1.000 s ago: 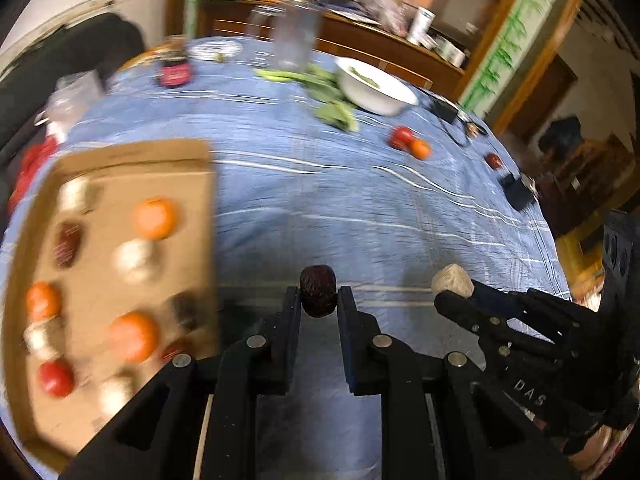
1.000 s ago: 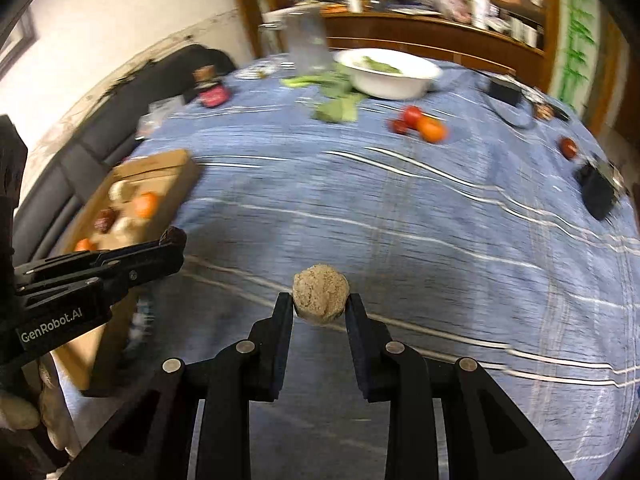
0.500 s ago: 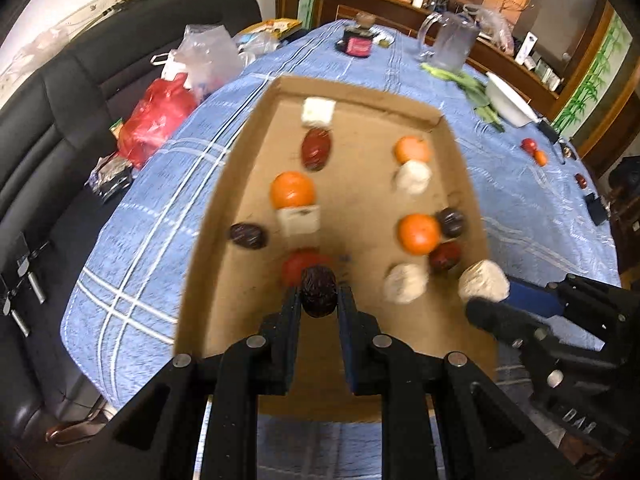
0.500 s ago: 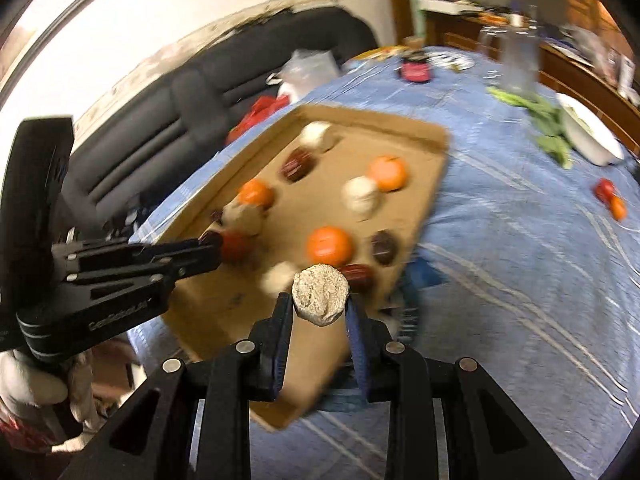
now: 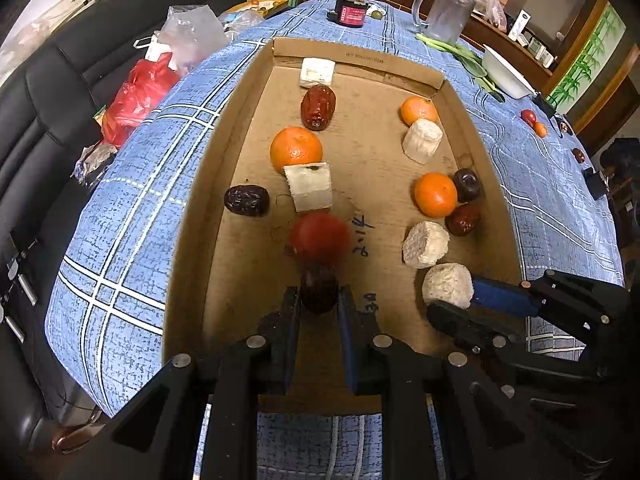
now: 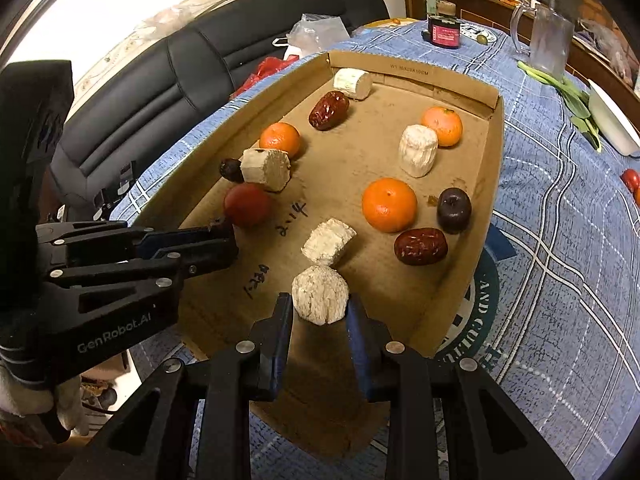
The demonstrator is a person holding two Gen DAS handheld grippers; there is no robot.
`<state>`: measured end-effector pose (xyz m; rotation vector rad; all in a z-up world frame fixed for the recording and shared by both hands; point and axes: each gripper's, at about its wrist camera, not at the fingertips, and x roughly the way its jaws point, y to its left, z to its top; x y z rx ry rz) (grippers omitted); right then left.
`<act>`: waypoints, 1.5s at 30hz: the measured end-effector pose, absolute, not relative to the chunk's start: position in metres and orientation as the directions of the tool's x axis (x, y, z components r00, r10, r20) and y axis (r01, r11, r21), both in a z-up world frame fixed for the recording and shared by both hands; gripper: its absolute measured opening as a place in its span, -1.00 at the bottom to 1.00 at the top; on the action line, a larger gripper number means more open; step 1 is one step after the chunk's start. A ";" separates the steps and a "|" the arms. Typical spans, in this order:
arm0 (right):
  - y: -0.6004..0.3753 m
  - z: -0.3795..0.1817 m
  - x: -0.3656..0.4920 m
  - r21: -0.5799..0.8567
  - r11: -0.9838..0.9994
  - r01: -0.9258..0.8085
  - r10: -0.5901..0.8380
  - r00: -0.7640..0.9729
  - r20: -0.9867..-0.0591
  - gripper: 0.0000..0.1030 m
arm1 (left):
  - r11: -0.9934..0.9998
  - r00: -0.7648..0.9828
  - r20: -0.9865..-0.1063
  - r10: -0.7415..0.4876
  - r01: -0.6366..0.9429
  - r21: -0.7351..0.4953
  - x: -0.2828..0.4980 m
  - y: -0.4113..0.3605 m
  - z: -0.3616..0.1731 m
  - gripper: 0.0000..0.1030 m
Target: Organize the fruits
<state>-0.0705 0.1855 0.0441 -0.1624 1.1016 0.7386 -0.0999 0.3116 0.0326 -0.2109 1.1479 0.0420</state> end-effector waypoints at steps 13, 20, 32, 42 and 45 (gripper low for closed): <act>0.175 0.060 -0.068 0.248 0.783 -0.571 0.471 0.283 -0.835 -0.23 | 0.974 0.453 -0.887 -0.085 -0.151 -0.171 -0.092 0.317 0.052 -0.25; 0.153 0.092 -0.076 0.228 0.798 -0.559 0.490 0.379 -0.785 -0.18 | 0.973 0.572 -0.812 0.111 -0.231 -0.030 -0.116 0.295 0.108 0.20; 0.090 0.119 -0.104 0.185 0.796 -0.576 0.497 0.447 -0.744 0.10 | 0.944 0.671 -0.683 0.289 -0.318 0.088 -0.161 0.233 0.167 0.52; 0.061 0.131 -0.120 0.161 0.790 -0.592 0.509 0.486 -0.710 0.17 | 0.943 0.693 -0.658 0.294 -0.323 0.082 -0.173 0.201 0.179 0.53; 0.056 0.132 -0.122 0.163 0.789 -0.593 0.513 0.490 -0.705 0.18 | 0.941 0.700 -0.646 0.305 -0.325 0.092 -0.176 0.194 0.182 0.54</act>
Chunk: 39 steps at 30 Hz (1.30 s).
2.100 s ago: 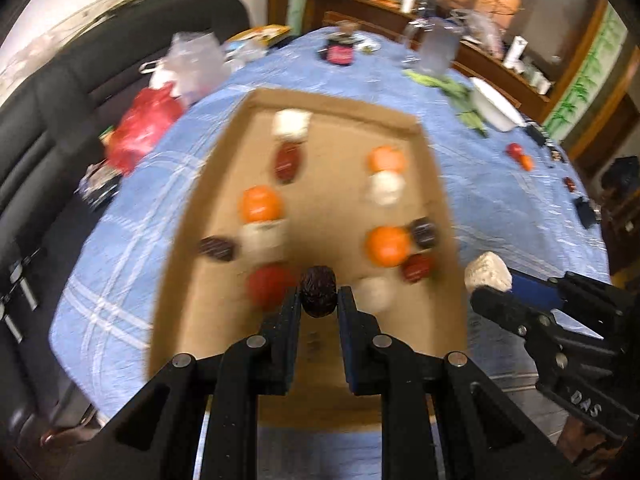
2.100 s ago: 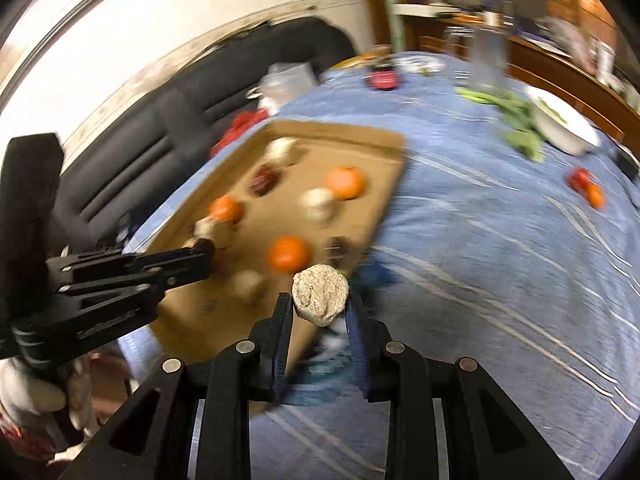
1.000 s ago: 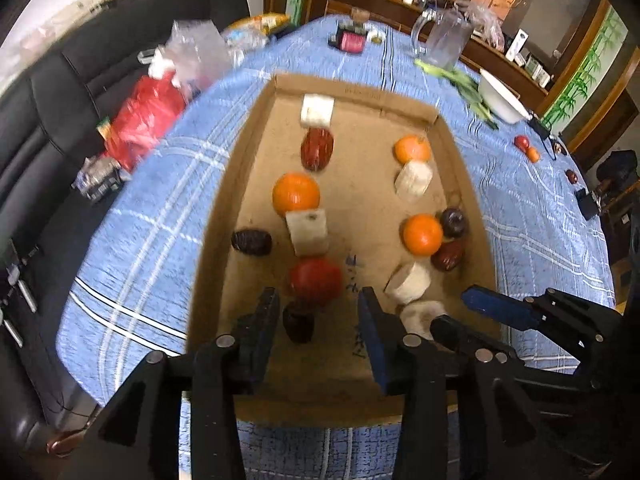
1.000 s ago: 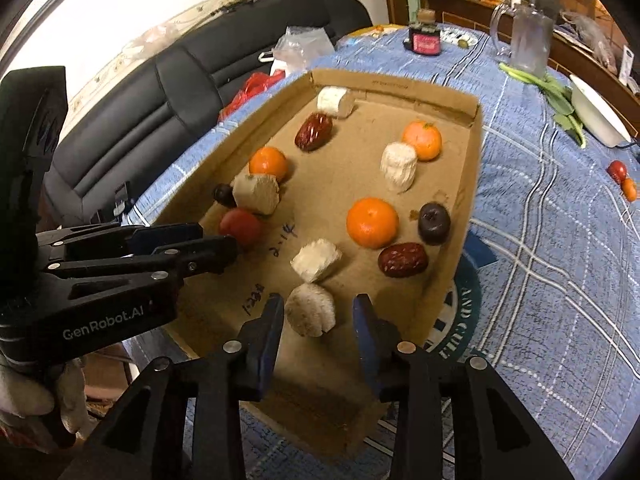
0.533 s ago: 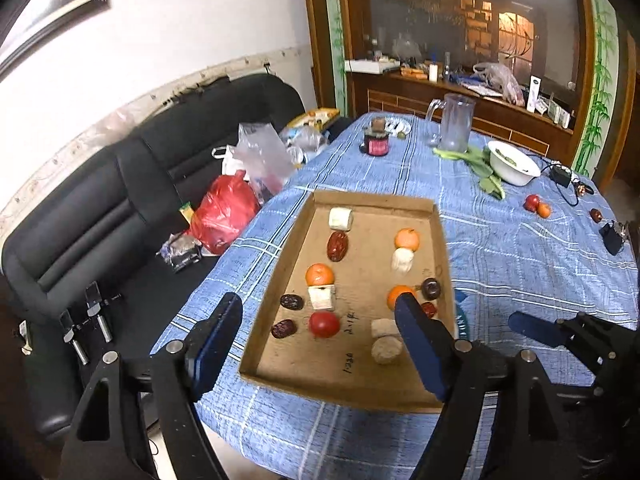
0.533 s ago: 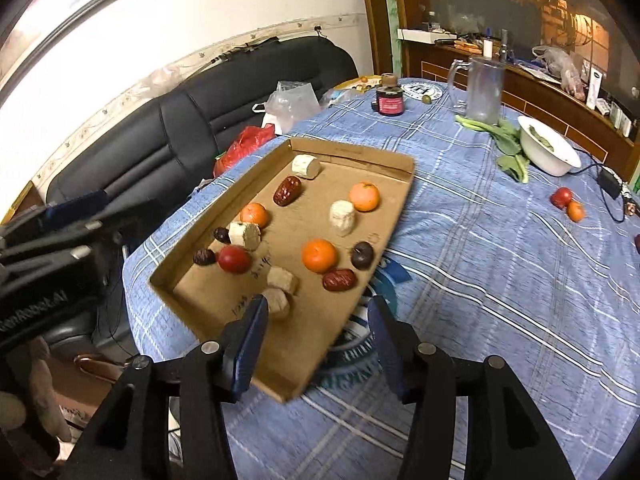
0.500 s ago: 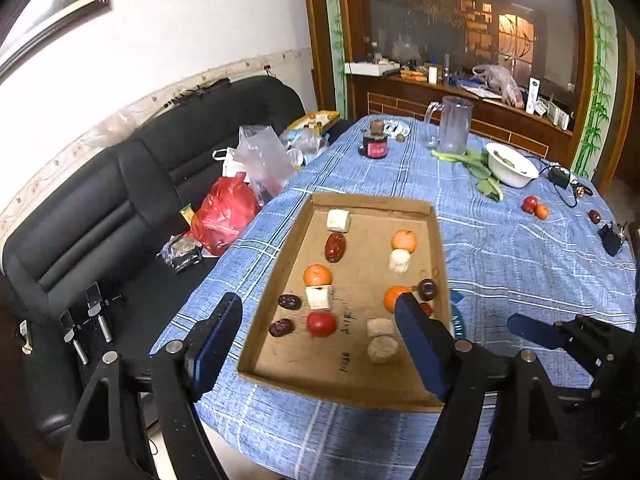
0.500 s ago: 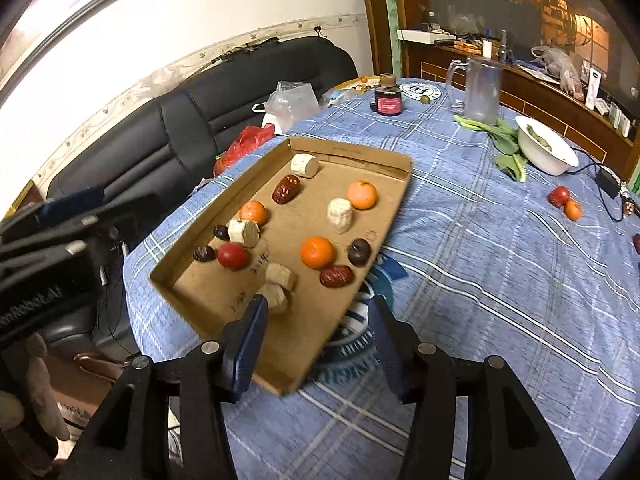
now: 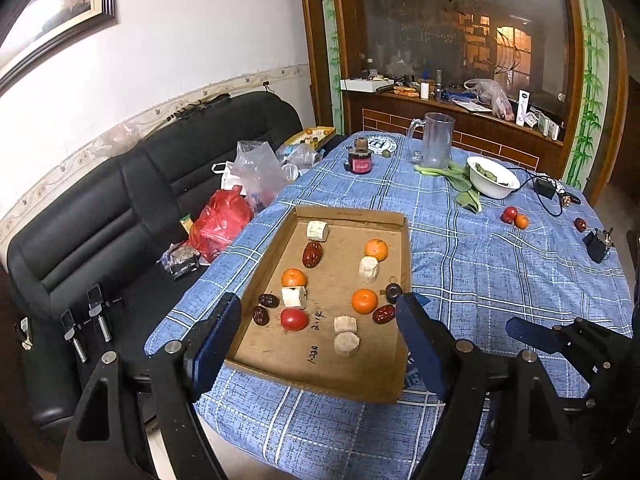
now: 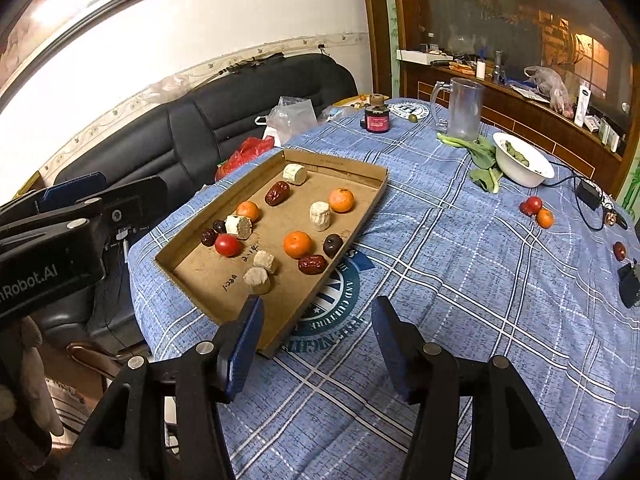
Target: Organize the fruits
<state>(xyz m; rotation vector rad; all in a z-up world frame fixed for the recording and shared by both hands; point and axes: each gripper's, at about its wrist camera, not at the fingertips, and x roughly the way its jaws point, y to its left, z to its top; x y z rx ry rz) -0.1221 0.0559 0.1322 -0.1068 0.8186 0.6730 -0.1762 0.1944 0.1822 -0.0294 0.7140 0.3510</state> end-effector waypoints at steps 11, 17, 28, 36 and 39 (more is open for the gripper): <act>0.058 0.135 -0.131 0.152 0.763 -0.629 0.536 0.484 -0.692 0.18 | 0.883 0.771 -0.461 0.441 -0.464 0.069 -0.210 0.191 0.218 0.97; 0.059 0.133 -0.132 0.153 0.754 -0.639 0.542 0.474 -0.694 0.18 | 0.869 0.730 -0.510 0.454 -0.488 0.075 -0.206 0.194 0.212 0.98; 0.059 0.128 -0.135 0.156 0.751 -0.641 0.539 0.461 -0.705 0.19 | 0.883 0.699 -0.599 0.390 -0.469 0.026 -0.203 0.198 0.194 0.98; 0.060 0.127 -0.137 0.153 0.750 -0.643 0.538 0.458 -0.708 0.29 | 0.887 0.686 -0.623 0.377 -0.460 0.031 -0.200 0.197 0.188 0.98; 0.061 0.127 -0.137 0.154 0.751 -0.643 0.537 0.457 -0.710 0.30 | 0.891 0.678 -0.635 0.370 -0.453 0.034 -0.198 0.198 0.185 0.98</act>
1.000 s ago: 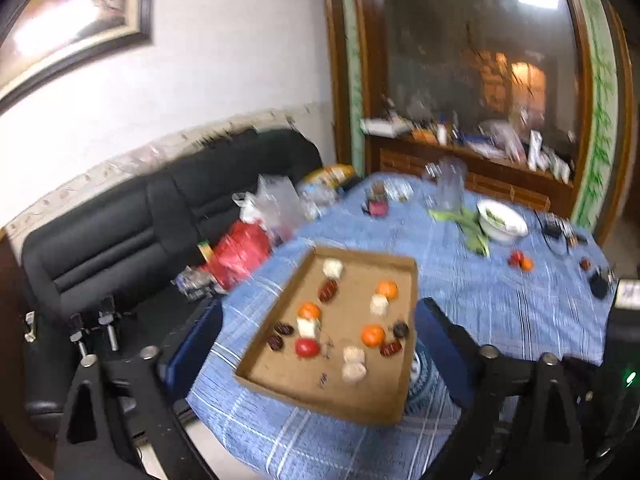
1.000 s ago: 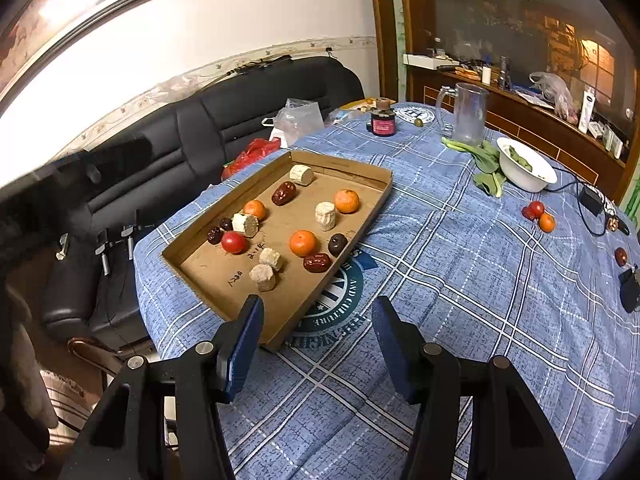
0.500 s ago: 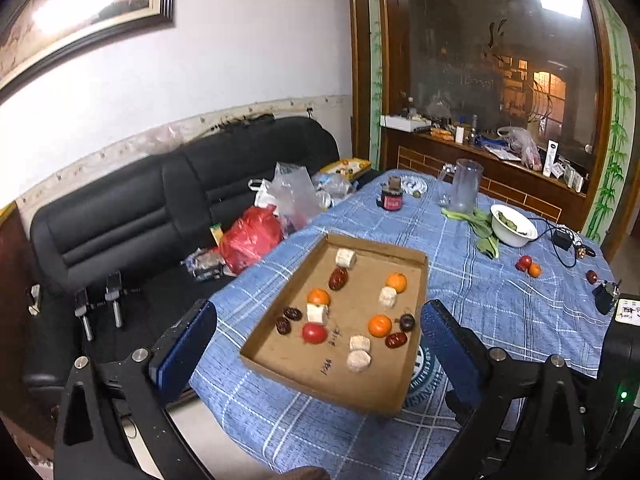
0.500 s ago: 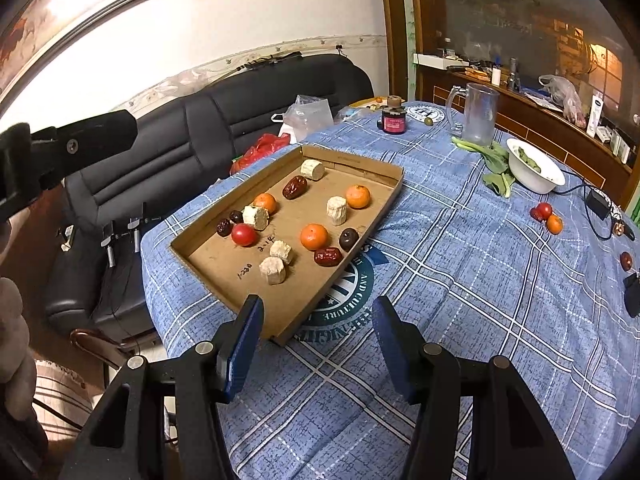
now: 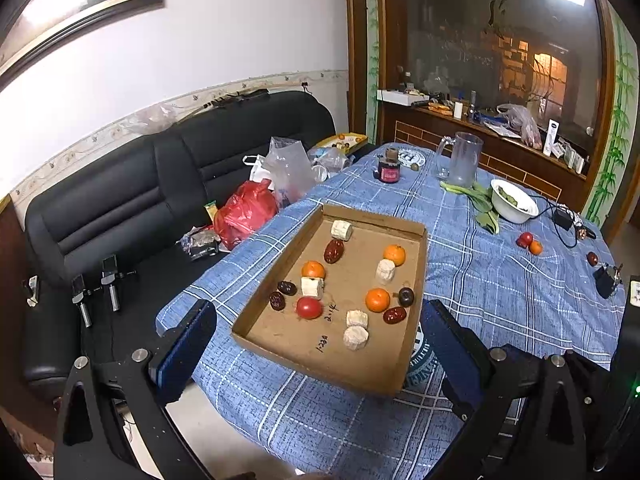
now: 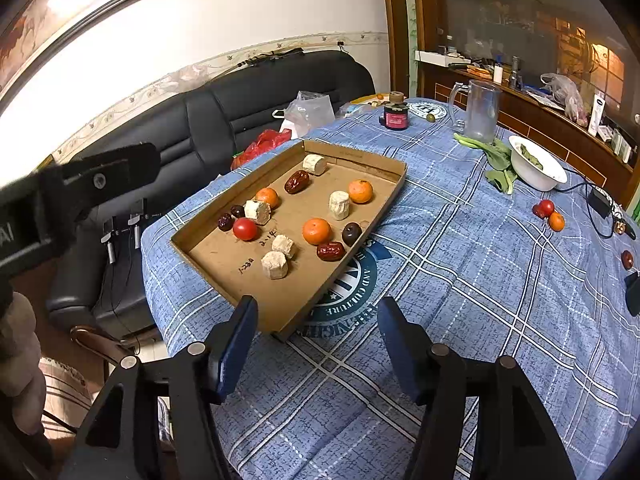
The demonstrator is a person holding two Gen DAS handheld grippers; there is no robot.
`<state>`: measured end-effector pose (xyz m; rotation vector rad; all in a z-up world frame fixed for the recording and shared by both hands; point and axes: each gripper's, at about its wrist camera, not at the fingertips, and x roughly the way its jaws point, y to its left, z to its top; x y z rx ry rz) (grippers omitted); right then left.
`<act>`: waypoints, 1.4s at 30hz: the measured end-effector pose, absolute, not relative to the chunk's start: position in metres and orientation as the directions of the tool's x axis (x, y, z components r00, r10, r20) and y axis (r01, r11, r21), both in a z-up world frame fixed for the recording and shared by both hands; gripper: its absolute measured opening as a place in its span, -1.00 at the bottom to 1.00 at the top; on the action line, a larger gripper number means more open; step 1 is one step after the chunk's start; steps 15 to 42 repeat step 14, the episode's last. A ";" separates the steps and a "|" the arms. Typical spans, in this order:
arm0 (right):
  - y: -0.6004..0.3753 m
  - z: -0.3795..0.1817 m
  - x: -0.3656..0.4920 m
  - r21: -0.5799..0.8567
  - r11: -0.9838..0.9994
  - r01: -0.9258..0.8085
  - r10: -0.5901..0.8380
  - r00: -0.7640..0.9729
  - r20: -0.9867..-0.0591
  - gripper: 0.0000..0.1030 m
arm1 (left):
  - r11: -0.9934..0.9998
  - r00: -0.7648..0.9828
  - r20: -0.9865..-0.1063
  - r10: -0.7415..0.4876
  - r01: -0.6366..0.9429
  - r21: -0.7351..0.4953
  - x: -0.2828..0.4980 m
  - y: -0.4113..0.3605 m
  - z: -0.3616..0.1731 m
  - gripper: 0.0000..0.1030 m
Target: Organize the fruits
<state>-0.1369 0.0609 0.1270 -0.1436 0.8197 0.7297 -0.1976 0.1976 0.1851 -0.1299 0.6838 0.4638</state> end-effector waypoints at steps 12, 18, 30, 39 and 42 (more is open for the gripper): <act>0.070 0.120 -0.134 0.159 0.744 -0.649 0.532 0.432 -0.729 0.33 | 0.894 0.631 -0.698 0.340 -0.448 0.031 -0.186 0.208 0.171 0.98; 0.071 0.119 -0.133 0.161 0.746 -0.647 0.530 0.428 -0.732 0.36 | 0.897 0.617 -0.717 0.323 -0.442 0.024 -0.182 0.209 0.166 0.98; 0.071 0.119 -0.133 0.161 0.746 -0.647 0.530 0.428 -0.732 0.36 | 0.897 0.617 -0.717 0.323 -0.442 0.024 -0.182 0.209 0.166 0.98; 0.071 0.119 -0.133 0.161 0.746 -0.647 0.530 0.428 -0.732 0.36 | 0.897 0.617 -0.717 0.323 -0.442 0.024 -0.182 0.209 0.166 0.98; 0.071 0.119 -0.133 0.161 0.746 -0.647 0.530 0.428 -0.732 0.36 | 0.897 0.617 -0.717 0.323 -0.442 0.024 -0.182 0.209 0.166 0.98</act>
